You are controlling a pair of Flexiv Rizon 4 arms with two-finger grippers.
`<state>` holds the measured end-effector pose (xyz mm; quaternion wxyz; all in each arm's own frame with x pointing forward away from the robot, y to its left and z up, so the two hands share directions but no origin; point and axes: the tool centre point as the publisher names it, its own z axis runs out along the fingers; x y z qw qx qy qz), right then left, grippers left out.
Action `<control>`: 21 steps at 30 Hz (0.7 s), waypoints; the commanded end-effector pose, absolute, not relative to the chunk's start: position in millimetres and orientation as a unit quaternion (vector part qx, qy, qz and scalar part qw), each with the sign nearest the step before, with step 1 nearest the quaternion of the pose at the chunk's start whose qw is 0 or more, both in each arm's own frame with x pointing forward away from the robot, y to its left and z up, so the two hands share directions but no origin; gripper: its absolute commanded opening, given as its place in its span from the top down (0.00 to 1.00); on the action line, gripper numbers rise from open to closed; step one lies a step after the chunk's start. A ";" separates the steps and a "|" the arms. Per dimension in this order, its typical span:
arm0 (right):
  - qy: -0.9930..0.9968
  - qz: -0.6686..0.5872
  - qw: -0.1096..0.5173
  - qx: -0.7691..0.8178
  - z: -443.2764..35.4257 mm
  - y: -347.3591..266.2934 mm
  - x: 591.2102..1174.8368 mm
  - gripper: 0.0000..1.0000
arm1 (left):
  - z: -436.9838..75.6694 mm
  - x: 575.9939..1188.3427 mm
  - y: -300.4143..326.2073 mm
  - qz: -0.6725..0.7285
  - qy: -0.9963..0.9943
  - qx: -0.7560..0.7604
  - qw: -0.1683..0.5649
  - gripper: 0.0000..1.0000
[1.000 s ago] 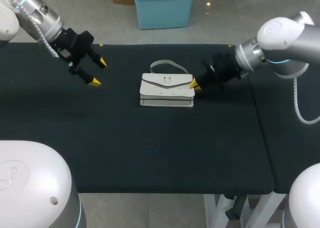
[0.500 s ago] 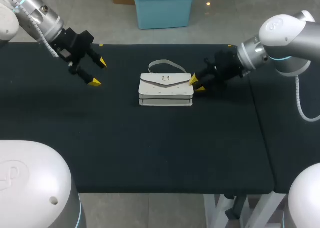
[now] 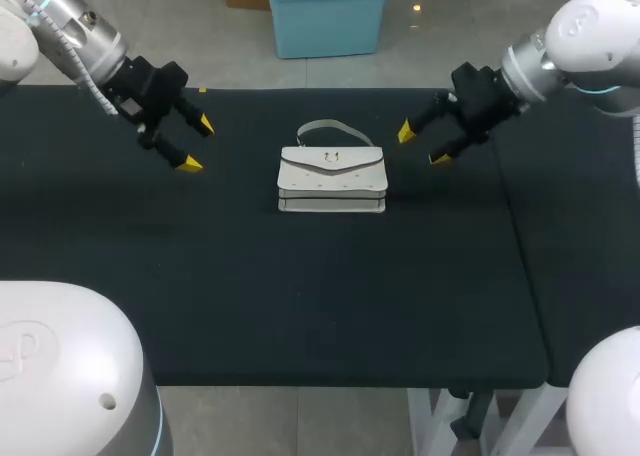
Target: Pick up the bag, open it, inspect its contents, close it, and place it on the opposite side
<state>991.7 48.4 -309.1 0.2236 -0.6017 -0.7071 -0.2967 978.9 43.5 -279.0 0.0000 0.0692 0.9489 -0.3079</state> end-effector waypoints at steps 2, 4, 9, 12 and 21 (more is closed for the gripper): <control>-0.745 -0.247 0.147 -0.602 -290.0 50.3 984.4 0.00 | -271.0 986.1 26.6 -0.288 0.954 0.084 -0.006 0.00; -0.764 -0.238 0.122 -0.587 -286.3 52.0 983.0 0.00 | -268.9 988.2 22.8 -0.283 0.955 0.086 -0.007 0.00; -0.799 -0.188 0.072 -0.567 -282.7 55.3 979.5 0.00 | -266.5 993.2 18.3 -0.276 0.957 0.085 -0.007 0.00; -0.799 -0.188 0.072 -0.567 -282.7 55.3 979.5 0.00 | -267.5 996.5 19.0 -0.272 0.959 0.079 -0.008 0.00; -0.799 -0.188 0.072 -0.567 -282.7 55.3 979.5 0.00 | -272.5 998.3 28.0 -0.276 0.958 0.072 -0.016 0.00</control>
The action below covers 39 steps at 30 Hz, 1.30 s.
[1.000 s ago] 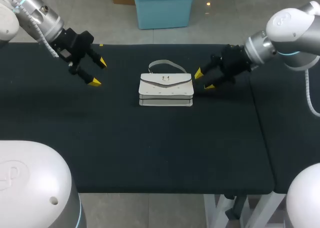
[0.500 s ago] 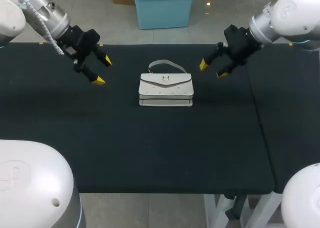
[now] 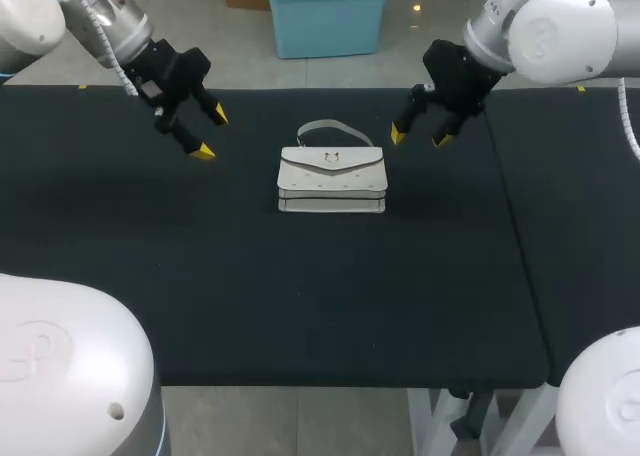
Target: Pick up the bag, open it, inspect its contents, close it, and place it on the opposite side
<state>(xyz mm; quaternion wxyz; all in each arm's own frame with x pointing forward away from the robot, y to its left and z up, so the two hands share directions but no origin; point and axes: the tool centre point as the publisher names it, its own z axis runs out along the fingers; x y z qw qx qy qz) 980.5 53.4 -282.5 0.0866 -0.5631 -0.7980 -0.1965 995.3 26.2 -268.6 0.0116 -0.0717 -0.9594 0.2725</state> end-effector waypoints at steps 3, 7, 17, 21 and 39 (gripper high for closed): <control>-0.826 -0.187 0.072 -0.528 -281.7 61.2 984.0 0.00 | -273.4 996.5 22.3 0.274 -0.958 -0.078 0.019 0.00; -0.875 -0.158 0.006 -0.458 -276.4 75.7 990.8 0.00 | -274.5 995.7 16.5 0.268 -0.959 -0.089 0.024 0.00; -0.942 -0.002 -0.166 -0.291 -266.0 106.9 987.8 0.00 | -274.4 995.5 10.6 0.261 -0.959 -0.100 0.032 0.00; -0.938 0.006 -0.228 -0.262 -263.7 108.5 981.2 0.00 | -274.1 995.5 9.0 0.258 -0.960 -0.106 0.034 0.00; -0.890 0.018 -0.436 -0.134 -287.9 120.1 940.6 0.00 | -279.9 998.3 -1.3 0.248 -0.958 -0.134 0.043 0.00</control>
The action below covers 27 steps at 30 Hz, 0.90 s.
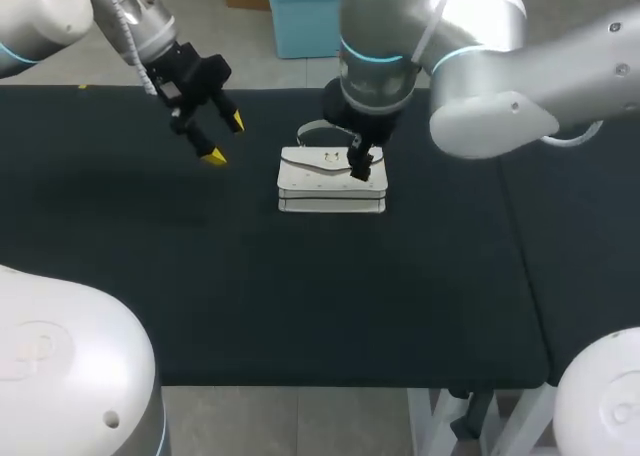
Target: Pick up the bag, open it, inspect its contents, close it, and place it on the opposite side
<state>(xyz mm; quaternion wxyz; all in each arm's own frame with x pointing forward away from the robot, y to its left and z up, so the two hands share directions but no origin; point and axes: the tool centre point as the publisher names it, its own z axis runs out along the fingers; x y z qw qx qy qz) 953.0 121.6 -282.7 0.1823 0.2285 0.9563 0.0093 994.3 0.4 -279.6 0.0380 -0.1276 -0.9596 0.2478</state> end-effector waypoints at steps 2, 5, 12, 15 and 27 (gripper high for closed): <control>0.881 -0.014 0.457 0.121 -289.2 120.1 935.6 0.00 | -280.3 998.7 -2.2 0.251 -0.957 -0.141 0.043 0.00; 0.877 -0.009 0.468 0.107 -292.5 120.9 929.7 0.00 | -280.8 999.3 -3.9 0.254 -0.955 -0.148 0.044 0.00; 0.886 -0.004 0.447 0.124 -296.0 117.3 928.4 0.00 | -283.7 1000.7 -10.0 0.254 -0.954 -0.154 0.046 0.00; 0.886 -0.004 0.447 0.124 -296.0 117.3 928.4 0.00 | -286.2 1002.5 -13.6 0.254 -0.953 -0.155 0.048 0.00; 0.870 0.023 0.488 0.069 -335.7 122.6 940.7 0.08 | -288.9 1000.8 -28.4 0.267 -0.944 -0.192 0.037 0.00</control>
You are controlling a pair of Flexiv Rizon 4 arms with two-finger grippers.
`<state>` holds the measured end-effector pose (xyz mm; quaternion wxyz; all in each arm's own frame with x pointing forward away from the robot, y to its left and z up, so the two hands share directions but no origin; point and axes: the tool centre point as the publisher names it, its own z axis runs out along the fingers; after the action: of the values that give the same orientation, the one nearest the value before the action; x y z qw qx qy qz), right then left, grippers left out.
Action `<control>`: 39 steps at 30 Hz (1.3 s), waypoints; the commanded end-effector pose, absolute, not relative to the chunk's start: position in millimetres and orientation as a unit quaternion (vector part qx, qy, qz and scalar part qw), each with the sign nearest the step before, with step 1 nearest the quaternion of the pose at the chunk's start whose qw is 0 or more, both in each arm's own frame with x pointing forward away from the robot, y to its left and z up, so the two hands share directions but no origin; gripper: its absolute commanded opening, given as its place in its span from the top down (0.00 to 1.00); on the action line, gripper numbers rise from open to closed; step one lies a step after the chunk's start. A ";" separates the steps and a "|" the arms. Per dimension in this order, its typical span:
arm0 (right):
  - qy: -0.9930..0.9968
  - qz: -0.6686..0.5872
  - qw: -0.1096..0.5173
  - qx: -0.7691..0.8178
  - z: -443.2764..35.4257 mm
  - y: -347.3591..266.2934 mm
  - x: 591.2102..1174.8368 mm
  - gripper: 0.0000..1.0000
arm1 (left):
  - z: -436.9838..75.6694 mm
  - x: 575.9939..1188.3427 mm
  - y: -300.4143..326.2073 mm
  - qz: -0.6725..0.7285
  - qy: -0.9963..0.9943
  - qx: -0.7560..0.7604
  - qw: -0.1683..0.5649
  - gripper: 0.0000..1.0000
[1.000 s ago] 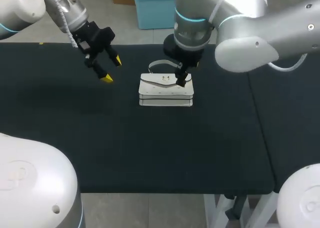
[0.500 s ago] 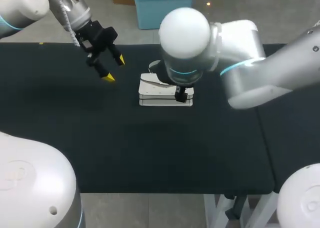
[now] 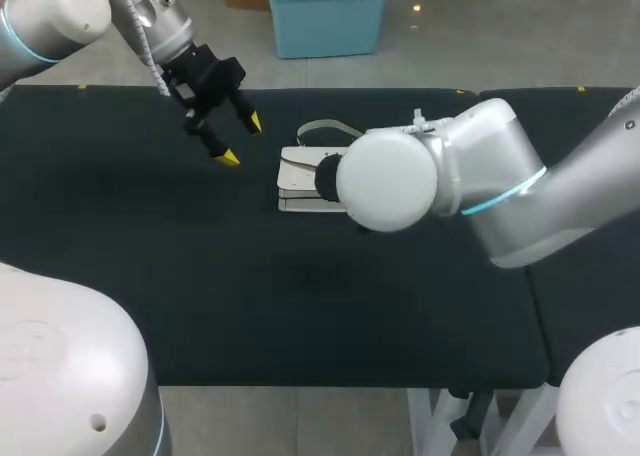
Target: Pick up the bag, open it, inspect its contents, close it, and place it on the opposite side
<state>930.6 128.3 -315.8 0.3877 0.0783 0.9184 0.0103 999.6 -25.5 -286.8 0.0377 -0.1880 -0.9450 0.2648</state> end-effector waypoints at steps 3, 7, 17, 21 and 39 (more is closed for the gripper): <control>0.867 0.026 0.493 0.065 -339.4 122.3 945.8 0.27 | -290.2 1001.5 -32.1 0.270 -0.942 -0.196 0.038 0.00; 0.862 0.033 0.503 0.054 -341.8 123.1 951.3 0.53 | -292.2 1002.2 -35.5 0.271 -0.941 -0.200 0.040 0.00; 0.867 0.040 0.495 0.041 -356.9 122.0 961.0 0.51 | -296.5 1004.7 -39.0 0.268 -0.941 -0.202 0.049 0.00; 0.867 0.044 0.496 0.034 -359.4 124.6 964.8 0.58 | -298.1 1005.2 -41.0 0.267 -0.941 -0.202 0.052 0.00; 0.872 0.038 0.487 0.017 -371.3 132.1 975.6 1.00 | -301.7 1007.5 -44.5 0.265 -0.941 -0.204 0.059 0.00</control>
<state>974.9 133.5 -365.7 0.4260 0.0222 0.9041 0.0258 1005.0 -44.0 -300.2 0.0566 -0.2028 -0.9414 0.2635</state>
